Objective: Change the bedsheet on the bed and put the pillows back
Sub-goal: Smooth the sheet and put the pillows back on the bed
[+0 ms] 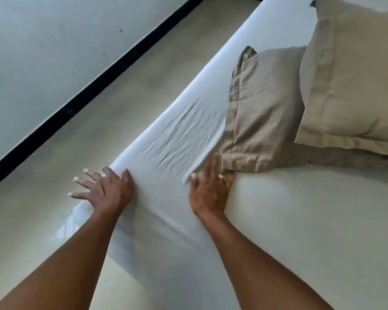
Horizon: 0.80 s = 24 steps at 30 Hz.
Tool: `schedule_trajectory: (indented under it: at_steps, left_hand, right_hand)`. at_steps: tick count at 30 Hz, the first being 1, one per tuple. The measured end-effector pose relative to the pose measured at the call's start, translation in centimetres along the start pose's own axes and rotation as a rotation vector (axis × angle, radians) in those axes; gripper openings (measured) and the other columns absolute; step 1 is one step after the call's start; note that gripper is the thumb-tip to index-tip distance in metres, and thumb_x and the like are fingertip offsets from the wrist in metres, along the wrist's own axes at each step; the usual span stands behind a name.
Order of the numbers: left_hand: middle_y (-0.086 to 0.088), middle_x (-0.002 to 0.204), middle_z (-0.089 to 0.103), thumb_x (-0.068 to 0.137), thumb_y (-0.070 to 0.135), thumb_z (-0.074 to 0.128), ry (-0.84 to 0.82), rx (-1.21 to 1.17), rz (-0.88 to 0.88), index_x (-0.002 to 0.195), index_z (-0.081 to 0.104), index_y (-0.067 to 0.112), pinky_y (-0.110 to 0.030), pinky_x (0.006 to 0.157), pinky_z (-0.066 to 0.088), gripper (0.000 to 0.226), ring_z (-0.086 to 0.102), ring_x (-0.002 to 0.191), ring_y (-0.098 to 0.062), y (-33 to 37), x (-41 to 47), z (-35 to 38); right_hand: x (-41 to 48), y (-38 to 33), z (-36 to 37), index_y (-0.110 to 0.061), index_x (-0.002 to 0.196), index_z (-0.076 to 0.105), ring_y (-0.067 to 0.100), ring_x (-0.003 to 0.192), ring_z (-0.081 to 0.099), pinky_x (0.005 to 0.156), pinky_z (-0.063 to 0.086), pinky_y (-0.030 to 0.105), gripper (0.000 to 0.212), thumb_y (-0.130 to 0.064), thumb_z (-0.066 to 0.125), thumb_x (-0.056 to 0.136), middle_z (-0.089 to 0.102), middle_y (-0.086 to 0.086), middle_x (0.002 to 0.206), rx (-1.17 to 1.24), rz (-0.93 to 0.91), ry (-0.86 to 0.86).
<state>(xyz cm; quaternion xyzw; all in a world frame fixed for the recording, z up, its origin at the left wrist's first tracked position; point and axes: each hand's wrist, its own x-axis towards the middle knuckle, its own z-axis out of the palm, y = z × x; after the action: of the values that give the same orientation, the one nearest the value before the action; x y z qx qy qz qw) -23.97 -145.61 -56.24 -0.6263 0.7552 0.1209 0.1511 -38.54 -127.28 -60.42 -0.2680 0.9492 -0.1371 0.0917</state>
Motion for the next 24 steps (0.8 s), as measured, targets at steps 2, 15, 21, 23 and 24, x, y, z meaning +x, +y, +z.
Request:
schedule_trajectory:
  at_steps: [2,15,21,23,24]
  left_hand:
    - [-0.029,0.163,0.016,0.100,0.042,0.036,0.098,-0.014,0.009,0.144,0.045,0.004,-0.076,0.113,0.005,0.059,0.010,0.149,-0.053,3.3,1.2,-1.1]
    - [-0.028,0.126,0.062,0.101,0.061,0.023,-0.170,-0.125,0.136,0.124,0.062,0.008,-0.046,0.096,0.047,0.070,0.059,0.115,-0.044,4.8,10.1,-0.6]
    - [-0.014,0.109,0.065,0.096,0.064,0.042,-0.718,-0.321,-0.026,0.123,0.064,0.007,-0.046,0.088,0.049,0.067,0.063,0.088,-0.037,1.7,14.4,-3.9]
    - [-0.014,0.127,0.063,0.098,0.064,0.041,-0.631,-0.382,0.071,0.131,0.063,0.010,-0.044,0.099,0.048,0.067,0.062,0.112,-0.038,1.4,13.4,-3.0]
    - [-0.013,0.130,0.062,0.101,0.059,0.039,-0.650,-0.386,0.068,0.134,0.061,0.009,-0.042,0.099,0.047,0.064,0.060,0.116,-0.037,1.0,12.9,-2.6]
  right_hand:
    - [2.3,-3.9,0.5,-0.021,0.164,0.011,0.029,0.158,0.000,0.125,0.002,0.056,0.069,-0.044,0.034,0.104,0.006,0.000,0.172,-0.019,-0.320,-0.160]
    - [11.8,-9.5,2.5,-0.035,0.161,0.023,0.039,0.157,-0.001,0.121,-0.008,0.062,0.062,-0.050,0.031,0.102,0.011,-0.003,0.171,-0.117,-0.328,-0.086]
    - [16.7,-10.9,0.0,-0.012,0.149,0.050,0.035,0.144,0.042,0.119,0.031,0.049,0.058,-0.034,0.044,0.095,0.049,0.012,0.154,0.144,-0.354,0.038]
    - [17.7,-8.1,-0.5,-0.014,0.154,0.042,0.040,0.150,0.030,0.123,0.023,0.054,0.063,-0.039,0.043,0.096,0.036,0.014,0.162,0.122,0.080,0.147]
    - [17.0,-7.8,-0.1,-0.021,0.159,0.034,0.041,0.154,0.017,0.124,0.013,0.057,0.065,-0.045,0.039,0.098,0.024,0.010,0.168,0.073,0.159,0.077]
